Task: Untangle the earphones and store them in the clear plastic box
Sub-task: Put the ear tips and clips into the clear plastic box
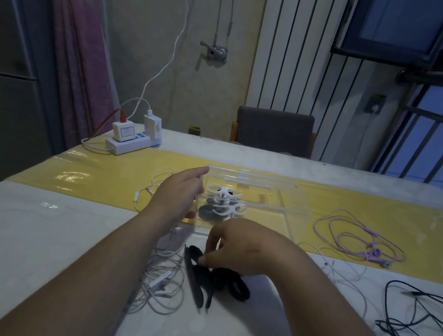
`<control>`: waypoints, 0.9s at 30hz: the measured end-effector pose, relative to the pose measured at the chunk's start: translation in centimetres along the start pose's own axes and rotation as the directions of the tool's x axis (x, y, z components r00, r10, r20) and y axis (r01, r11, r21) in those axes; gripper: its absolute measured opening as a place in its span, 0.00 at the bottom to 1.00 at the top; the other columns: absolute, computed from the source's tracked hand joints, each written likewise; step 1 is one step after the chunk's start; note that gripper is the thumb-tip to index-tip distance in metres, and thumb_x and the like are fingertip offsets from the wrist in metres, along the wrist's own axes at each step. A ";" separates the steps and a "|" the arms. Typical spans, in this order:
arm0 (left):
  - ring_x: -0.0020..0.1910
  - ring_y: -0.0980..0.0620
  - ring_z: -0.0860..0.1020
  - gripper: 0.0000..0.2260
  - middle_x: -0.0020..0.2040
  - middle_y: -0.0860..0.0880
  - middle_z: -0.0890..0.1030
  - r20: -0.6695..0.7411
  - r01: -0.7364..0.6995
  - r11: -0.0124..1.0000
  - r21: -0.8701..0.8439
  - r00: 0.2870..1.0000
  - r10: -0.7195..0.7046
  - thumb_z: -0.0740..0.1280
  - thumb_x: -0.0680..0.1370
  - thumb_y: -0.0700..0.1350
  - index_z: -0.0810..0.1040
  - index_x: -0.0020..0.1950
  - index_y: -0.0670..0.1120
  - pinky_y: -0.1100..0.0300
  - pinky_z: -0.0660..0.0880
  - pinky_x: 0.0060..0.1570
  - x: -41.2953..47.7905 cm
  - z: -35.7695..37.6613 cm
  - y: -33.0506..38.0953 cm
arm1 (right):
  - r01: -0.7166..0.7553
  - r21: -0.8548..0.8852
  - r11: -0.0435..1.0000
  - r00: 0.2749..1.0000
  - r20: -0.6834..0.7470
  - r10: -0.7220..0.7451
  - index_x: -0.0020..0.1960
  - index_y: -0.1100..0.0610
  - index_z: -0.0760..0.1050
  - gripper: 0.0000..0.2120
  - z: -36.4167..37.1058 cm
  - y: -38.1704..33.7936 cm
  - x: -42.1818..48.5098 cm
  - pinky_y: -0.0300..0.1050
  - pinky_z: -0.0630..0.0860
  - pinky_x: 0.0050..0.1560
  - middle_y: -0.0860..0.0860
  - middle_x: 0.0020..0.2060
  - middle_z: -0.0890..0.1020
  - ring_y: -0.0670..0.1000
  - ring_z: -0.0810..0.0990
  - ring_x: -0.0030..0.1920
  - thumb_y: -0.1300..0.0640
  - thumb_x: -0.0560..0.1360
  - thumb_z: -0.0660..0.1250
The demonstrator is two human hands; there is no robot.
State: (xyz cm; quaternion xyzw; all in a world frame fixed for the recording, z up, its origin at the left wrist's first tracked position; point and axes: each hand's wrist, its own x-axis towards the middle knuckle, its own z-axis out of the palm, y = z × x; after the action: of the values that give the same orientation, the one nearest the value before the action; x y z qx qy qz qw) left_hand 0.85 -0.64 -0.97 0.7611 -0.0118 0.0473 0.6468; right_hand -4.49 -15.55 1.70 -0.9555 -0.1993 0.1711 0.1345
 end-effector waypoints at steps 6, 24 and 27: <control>0.55 0.49 0.75 0.21 0.60 0.50 0.73 0.001 -0.003 1.000 0.005 1.000 0.003 0.57 0.77 0.40 0.76 0.65 0.59 0.48 0.80 0.44 0.0 0.0 -0.1 | -0.046 -0.041 0.998 0.996 0.079 0.049 0.64 0.52 0.72 0.31 0.3 -1.1 -0.9 0.50 0.77 0.54 0.50 0.58 0.77 0.52 0.77 0.53 0.34 0.68 0.70; 0.56 0.47 0.75 0.21 0.61 0.49 0.74 -0.010 -0.004 1.000 -0.023 1.000 0.003 0.58 0.77 0.39 0.78 0.63 0.60 0.49 0.80 0.43 0.1 -0.1 -0.1 | -0.043 0.057 0.997 0.966 -0.253 0.056 0.48 0.46 0.75 0.11 -1.9 0.0 -1.8 0.44 0.76 0.37 0.46 0.41 0.80 0.49 0.79 0.39 0.50 0.67 0.70; 0.56 0.46 0.75 0.21 0.60 0.49 0.76 -0.022 -0.006 0.999 -0.031 1.000 0.005 0.58 0.76 0.39 0.79 0.62 0.59 0.47 0.81 0.45 0.1 -0.2 -0.1 | 0.017 0.178 0.984 0.937 -0.346 0.046 0.50 0.44 0.79 0.12 -2.5 0.6 -1.9 0.45 0.79 0.37 0.44 0.41 0.81 0.47 0.80 0.37 0.50 0.66 0.71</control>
State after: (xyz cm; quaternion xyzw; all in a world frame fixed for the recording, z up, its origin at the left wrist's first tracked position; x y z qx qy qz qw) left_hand 0.94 -0.40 -1.06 0.7502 -0.0077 0.0574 0.6586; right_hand -5.04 -17.35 4.27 -0.9562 -0.1490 0.0171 0.2513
